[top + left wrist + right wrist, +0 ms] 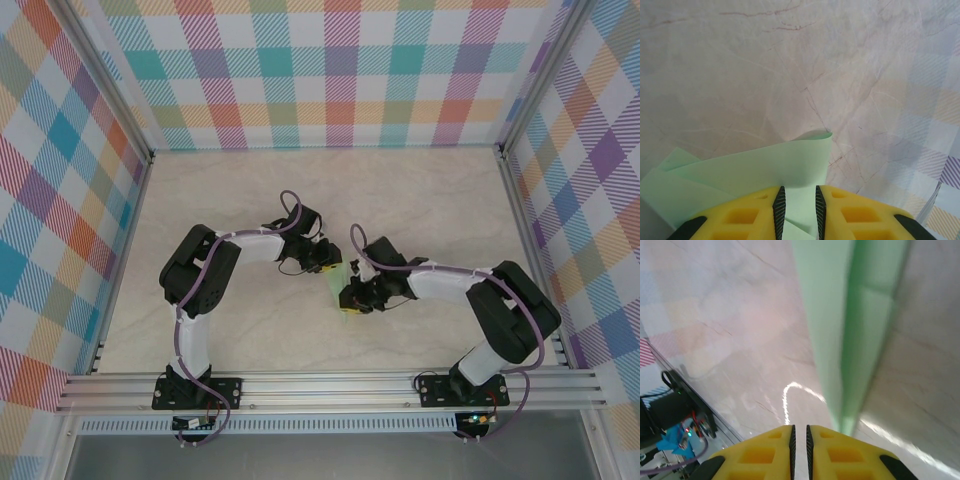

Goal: Fold a paper plane with a square sheet of paper (pick it up from the middle)
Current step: Fold the wing for the fifth time at the center of the table.

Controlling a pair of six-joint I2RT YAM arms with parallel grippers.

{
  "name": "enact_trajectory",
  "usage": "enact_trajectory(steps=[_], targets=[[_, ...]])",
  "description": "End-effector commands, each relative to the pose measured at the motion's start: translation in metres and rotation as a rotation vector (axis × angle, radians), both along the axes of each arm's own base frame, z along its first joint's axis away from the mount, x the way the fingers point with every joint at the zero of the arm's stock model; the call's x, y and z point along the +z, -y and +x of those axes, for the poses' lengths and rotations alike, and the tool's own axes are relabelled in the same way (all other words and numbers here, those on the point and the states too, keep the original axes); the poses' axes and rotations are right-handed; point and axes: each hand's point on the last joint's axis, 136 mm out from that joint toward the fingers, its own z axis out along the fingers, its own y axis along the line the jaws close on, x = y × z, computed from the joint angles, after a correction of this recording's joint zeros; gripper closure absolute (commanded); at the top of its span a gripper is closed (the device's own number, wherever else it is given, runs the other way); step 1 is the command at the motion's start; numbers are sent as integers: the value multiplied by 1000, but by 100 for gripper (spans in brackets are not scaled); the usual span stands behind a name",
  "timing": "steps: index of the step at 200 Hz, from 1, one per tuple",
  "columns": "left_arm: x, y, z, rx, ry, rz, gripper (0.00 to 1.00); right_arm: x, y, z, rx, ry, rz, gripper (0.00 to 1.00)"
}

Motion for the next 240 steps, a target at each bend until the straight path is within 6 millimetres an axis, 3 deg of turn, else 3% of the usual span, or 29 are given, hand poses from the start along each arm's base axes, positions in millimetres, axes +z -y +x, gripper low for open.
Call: enact_trajectory(steps=[1, 27, 85, 176, 240], targets=[[-33, -16, -16, 5, -59, 113, 73, -4, -13, 20, -34, 13, 8, 84], [-32, -16, -16, 4, -57, 115, 73, -23, -16, 18, -13, -36, -9, 84], [-33, -16, -14, 6, -53, 123, 73, -61, 6, -10, -42, -129, -70, 83], [-37, -16, -12, 6, -59, 136, 73, -49, 10, -16, -68, -116, -31, 83], [-41, -19, -13, 9, -65, 156, 73, -44, 16, -41, 15, -147, -1, 82]])
